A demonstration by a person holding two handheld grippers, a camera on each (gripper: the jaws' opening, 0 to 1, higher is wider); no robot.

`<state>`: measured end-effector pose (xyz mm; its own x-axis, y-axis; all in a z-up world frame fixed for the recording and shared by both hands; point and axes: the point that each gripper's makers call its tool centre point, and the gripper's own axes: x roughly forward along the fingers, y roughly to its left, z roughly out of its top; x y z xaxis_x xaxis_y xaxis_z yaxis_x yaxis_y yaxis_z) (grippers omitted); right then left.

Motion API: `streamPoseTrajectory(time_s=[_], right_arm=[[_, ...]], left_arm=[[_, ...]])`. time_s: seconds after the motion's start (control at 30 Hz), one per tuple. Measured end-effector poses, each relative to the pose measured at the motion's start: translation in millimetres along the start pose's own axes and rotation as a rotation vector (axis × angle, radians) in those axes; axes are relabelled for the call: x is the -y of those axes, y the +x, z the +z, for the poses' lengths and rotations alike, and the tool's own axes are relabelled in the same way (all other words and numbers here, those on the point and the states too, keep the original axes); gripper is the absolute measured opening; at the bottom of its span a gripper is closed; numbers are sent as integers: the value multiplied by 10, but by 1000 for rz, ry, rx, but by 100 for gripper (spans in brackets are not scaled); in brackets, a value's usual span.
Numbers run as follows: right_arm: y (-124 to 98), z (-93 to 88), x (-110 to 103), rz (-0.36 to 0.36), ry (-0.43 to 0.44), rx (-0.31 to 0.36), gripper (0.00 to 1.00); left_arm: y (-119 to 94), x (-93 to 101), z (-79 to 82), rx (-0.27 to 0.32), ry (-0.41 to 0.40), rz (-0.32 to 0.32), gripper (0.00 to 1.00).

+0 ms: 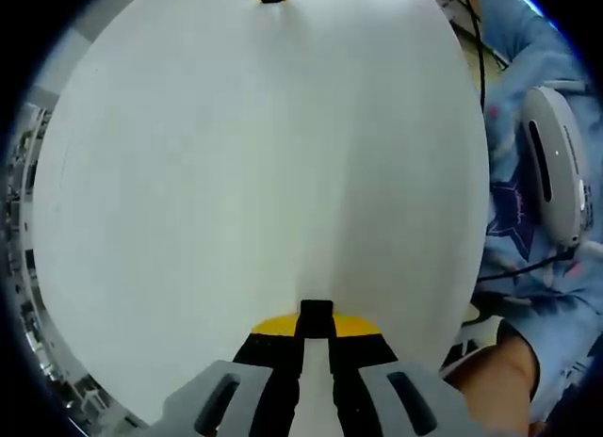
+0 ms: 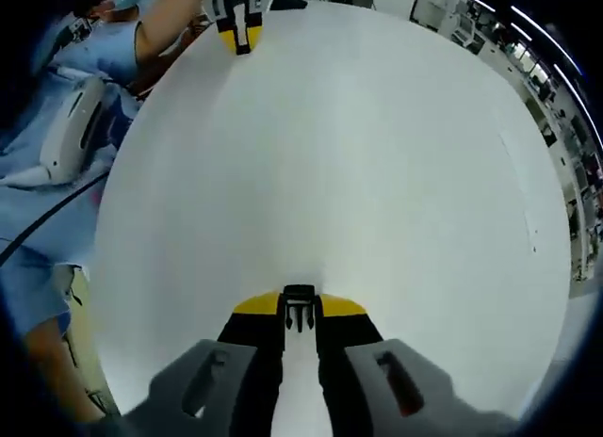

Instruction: Snap the two parts of the plastic buckle together until the buckle closes and remains connected.

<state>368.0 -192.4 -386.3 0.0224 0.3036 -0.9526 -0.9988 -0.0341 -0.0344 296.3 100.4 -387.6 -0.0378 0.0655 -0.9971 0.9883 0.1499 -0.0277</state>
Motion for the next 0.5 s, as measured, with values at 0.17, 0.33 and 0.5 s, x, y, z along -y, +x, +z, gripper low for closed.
streamPoseTrajectory(time_s=[0.17, 0.33, 0.5], right_arm=[[6, 32, -76, 8, -30, -12, 12], [25, 89, -184, 23, -61, -26, 12], [49, 146, -317, 40, -107, -53, 12]], left_arm=[[-1, 4, 1, -1, 1, 3, 9], [2, 18, 0, 4, -2, 2, 9], [3, 28, 0, -1, 0, 3, 9]])
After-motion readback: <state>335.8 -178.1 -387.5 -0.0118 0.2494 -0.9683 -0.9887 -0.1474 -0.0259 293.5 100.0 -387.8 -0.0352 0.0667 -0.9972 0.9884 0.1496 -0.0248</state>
